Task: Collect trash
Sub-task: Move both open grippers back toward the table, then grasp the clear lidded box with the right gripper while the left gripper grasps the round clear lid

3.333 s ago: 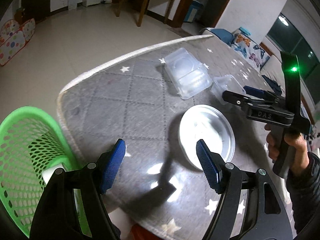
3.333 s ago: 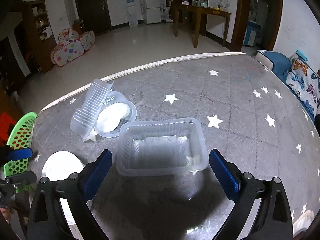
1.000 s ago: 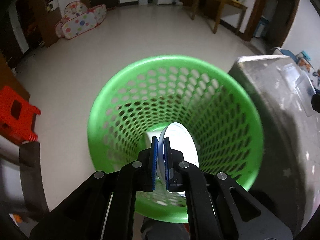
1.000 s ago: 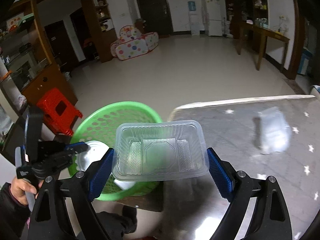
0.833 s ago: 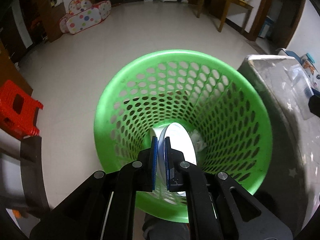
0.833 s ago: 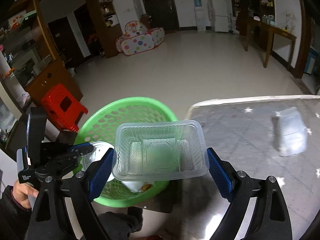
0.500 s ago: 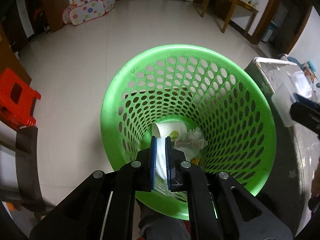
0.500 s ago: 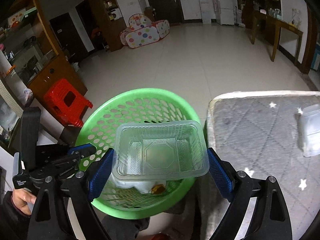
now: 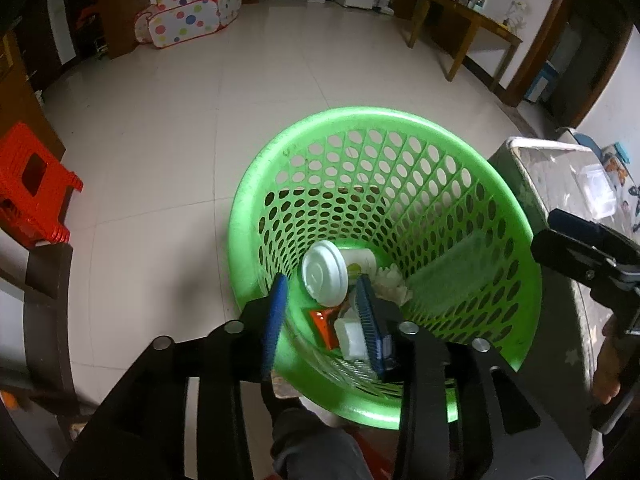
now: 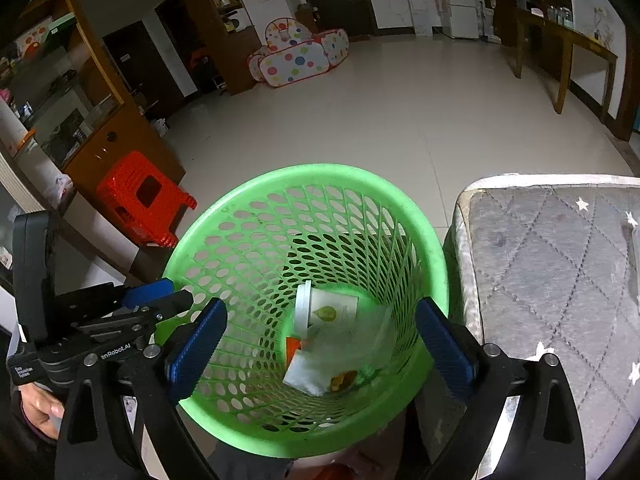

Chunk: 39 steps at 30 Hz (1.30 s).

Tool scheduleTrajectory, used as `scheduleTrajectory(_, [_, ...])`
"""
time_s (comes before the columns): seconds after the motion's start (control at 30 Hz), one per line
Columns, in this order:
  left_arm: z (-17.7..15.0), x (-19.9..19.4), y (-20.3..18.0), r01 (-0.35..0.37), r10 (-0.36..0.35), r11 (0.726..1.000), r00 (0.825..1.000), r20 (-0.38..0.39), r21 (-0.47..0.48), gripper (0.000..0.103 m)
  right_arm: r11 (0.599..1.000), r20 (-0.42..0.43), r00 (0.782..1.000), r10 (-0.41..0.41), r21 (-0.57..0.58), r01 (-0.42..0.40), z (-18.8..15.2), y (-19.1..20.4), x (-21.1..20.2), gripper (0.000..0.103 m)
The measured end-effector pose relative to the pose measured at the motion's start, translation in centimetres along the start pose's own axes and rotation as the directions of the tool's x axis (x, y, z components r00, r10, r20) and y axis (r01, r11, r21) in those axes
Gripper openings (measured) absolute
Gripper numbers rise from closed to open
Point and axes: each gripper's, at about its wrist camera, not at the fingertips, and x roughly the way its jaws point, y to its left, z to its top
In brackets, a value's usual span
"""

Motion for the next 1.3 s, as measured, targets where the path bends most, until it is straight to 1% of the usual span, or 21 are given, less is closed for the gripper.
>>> scheduleTrajectory(0.07, [0.0,0.0,-0.1,0.003,-0.003,1.0,1.0,0.0,-0.005,0.04,1.0,0.005,1.0,-0.004,-0.002,0.004,-0.1,0.0,-0.4,0.092])
scheduleTrajectory(0.13, [0.1,-0.1,-0.2,0.004,-0.004,1.0,1.0,0.003,-0.007,0.048,1.0,0.01,1.0,-0.009,-0.003,0.009,-0.2,-0.3,-0.9,0.092])
scheduleTrajectory(0.2, [0.2,-0.3,-0.5,0.002,-0.002,1.0,1.0,0.007,-0.007,0.05,1.0,0.017,1.0,-0.019,-0.004,0.019,-0.4,-0.6,-1.6,0.092])
scheduleTrajectory(0.3, [0.4,-0.5,-1.1,0.012,-0.012,1.0,1.0,0.008,-0.007,0.051,0.999,0.031,0.998,-0.051,-0.009,0.051,-0.6,-1.5,-2.9,0.092])
scheduleTrajectory(0.33, [0.4,-0.5,-1.4,0.017,-0.017,1.0,1.0,0.008,-0.007,0.053,0.998,0.038,0.997,-0.066,-0.01,0.066,-0.6,-1.7,-3.3,0.092])
scheduleTrajectory(0.4, [0.6,-0.6,-1.8,0.018,-0.018,1.0,1.0,0.012,-0.007,0.059,0.996,0.053,0.994,-0.094,-0.002,0.095,-0.8,-2.9,-4.4,0.092])
scheduleTrajectory(0.53, [0.9,-0.9,-2.8,0.026,-0.026,1.0,0.999,0.018,0.005,0.061,0.988,0.086,0.985,-0.151,0.045,0.147,-0.9,-6.1,-6.9,0.092])
scheduleTrajectory(0.67, [1.1,-1.0,-4.0,0.034,-0.035,0.999,0.999,0.025,0.015,0.064,0.969,0.115,0.966,-0.231,0.113,0.218,-1.0,-10.2,-9.5,0.092])
scheduleTrajectory(0.83, [1.6,-1.0,-5.5,0.052,-0.053,0.998,0.998,0.026,0.027,0.065,0.931,0.137,0.934,-0.329,0.214,0.296,-1.2,-15.6,-12.3,0.092])
scheduleTrajectory(0.9, [1.7,-1.0,-6.1,0.055,-0.056,0.998,0.998,0.027,0.035,0.066,0.915,0.135,0.922,-0.363,0.236,0.326,-1.3,-17.2,-13.0,0.087])
scheduleTrajectory(0.97, [1.8,-0.8,-6.5,0.058,-0.059,0.997,0.998,0.026,0.044,0.067,0.901,0.13,0.906,-0.403,0.232,0.367,-1.2,-18.3,-13.3,0.084])
scheduleTrajectory(1.07, [1.9,-0.3,-7.2,0.062,-0.063,0.997,0.998,0.018,0.051,0.067,0.892,0.118,0.895,-0.429,0.212,0.4,-0.6,-18.7,-12.9,0.078])
scheduleTrajectory(1.2, [2.0,0.2,-7.6,0.062,-0.063,0.996,0.998,0.009,0.058,0.067,0.874,0.106,0.87,-0.482,0.134,0.468,0.4,-18.4,-11.8,0.075])
scheduleTrajectory(1.3, [2.0,0.4,-7.6,0.061,-0.061,0.996,0.998,0.004,0.059,0.067,0.852,0.082,0.848,-0.524,0.065,0.52,1.0,-18.2,-10.2,0.075])
